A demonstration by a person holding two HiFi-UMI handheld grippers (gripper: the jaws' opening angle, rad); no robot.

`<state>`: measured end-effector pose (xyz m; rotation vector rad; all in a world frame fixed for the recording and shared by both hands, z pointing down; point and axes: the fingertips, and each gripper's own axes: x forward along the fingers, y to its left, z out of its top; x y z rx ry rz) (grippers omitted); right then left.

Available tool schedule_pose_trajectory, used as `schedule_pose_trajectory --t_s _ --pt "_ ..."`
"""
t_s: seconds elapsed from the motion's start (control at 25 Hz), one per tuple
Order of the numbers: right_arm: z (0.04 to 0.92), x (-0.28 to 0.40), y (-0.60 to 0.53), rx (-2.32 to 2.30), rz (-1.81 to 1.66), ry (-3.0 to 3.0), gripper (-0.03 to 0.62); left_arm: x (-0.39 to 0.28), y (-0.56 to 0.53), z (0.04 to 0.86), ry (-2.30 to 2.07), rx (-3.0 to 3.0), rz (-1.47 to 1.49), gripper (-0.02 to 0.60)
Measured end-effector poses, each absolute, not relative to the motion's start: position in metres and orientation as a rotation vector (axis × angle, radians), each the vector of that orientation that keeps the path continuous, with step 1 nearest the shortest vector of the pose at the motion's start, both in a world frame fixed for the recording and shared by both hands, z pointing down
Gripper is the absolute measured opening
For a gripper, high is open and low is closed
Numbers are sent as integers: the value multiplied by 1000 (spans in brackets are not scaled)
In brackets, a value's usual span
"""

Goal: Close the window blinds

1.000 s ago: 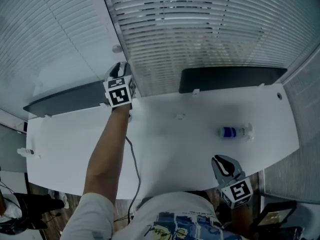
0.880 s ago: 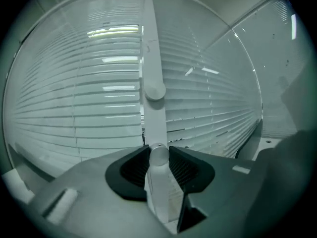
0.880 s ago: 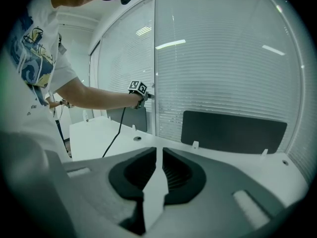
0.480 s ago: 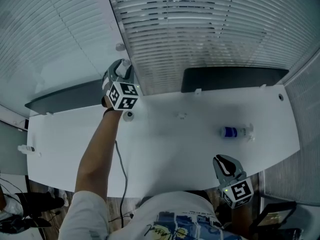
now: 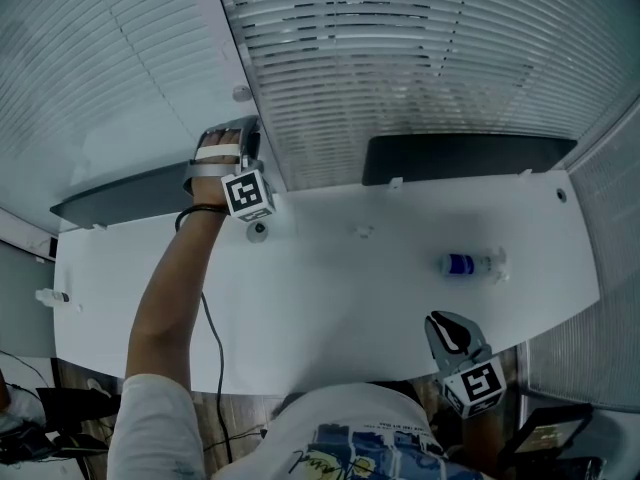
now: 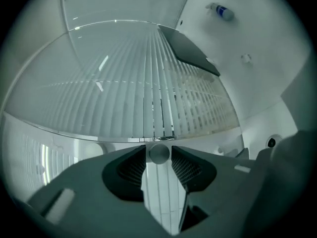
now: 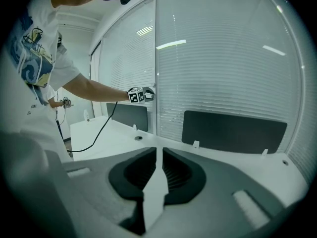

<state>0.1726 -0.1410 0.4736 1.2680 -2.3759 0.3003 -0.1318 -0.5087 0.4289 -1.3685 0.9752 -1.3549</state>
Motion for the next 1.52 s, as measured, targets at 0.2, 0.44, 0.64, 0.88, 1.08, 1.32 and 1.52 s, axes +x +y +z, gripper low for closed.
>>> schedule_pose_trajectory --t_s 0.2,0.44,0.64,0.88,1.08,1.32,1.52 --pt "475 174 -141 1269 296 -2377 29 -131 -510 427 1031 -1411 -1341 135" --pt "475 172 -143 1264 302 -2375 29 -131 -510 422 1195 -1540 -1249 132" --pt "477 174 -144 1268 311 -2372 29 -135 -511 419 1368 -1646 -1159 130" --pt "477 169 -146 1252 306 -2386 29 -139 -511 414 1610 -1872 -993 130" --pt "479 170 -145 1248 307 -2386 29 -142 -509 410 1841 -2079 -775 130" --pt "480 169 -145 1248 322 -2380 29 -151 -508 407 2144 -2382 -342 129" --pt "483 172 -145 1257 335 -2379 29 -155 -509 407 2231 -2518 -128 130"
